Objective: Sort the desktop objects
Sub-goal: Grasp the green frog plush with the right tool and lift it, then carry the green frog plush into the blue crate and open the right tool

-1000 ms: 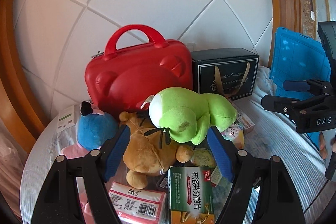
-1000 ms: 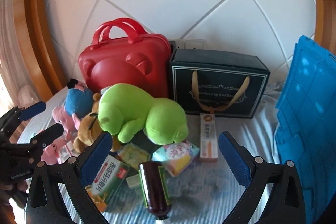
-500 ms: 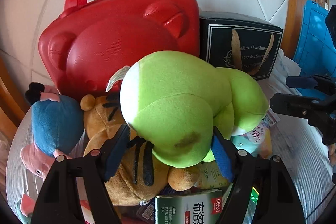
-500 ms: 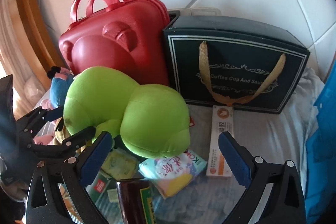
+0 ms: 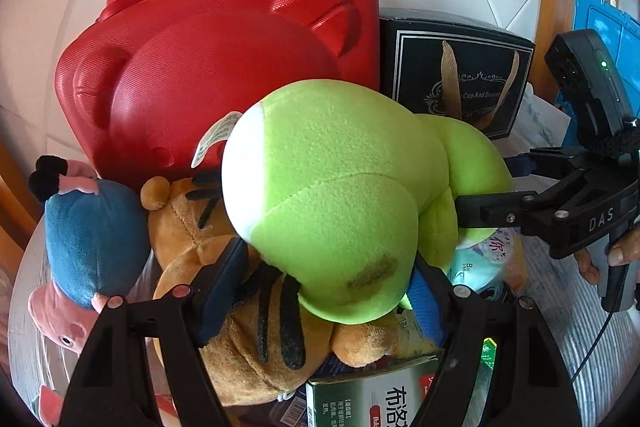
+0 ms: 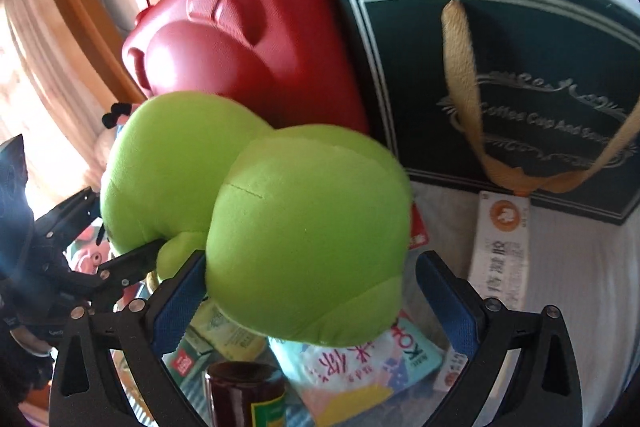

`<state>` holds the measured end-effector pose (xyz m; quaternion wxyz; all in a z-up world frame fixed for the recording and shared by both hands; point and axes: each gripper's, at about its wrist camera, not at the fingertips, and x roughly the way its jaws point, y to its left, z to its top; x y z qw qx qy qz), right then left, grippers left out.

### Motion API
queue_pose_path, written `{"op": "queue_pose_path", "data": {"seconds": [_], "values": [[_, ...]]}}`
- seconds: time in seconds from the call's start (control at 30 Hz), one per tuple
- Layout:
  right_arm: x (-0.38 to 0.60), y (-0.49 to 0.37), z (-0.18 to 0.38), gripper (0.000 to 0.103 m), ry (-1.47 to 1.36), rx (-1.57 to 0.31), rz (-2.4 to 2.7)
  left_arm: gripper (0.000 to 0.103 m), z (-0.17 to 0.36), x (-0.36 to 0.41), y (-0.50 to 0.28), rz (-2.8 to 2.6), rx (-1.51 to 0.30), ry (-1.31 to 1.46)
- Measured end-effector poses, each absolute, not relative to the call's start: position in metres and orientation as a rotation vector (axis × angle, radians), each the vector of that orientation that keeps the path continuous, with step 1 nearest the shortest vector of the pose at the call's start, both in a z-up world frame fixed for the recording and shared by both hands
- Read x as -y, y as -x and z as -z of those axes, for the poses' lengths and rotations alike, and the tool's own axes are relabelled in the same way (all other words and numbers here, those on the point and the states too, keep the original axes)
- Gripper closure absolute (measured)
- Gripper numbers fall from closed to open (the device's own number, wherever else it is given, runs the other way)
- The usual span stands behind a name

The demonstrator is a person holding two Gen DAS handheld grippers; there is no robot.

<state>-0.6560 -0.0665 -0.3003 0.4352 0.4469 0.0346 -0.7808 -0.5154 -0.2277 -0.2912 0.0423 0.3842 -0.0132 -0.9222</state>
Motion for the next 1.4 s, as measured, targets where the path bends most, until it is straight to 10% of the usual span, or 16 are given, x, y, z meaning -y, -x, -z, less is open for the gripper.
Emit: {"op": "queue_pose_path", "data": {"seconds": [0.3,1.4], "values": [[0.079,0.639,0.295,0.041,-1.099,-0.177,2.036,0.055,0.287,0.233,0.516,2.881,-0.022,-1.152],[-0.129,0.342,0.026,0.043,-0.479,-0.167,2.864,0.057,0.047,0.054,0.328,3.547,0.352,-0.478]]}}
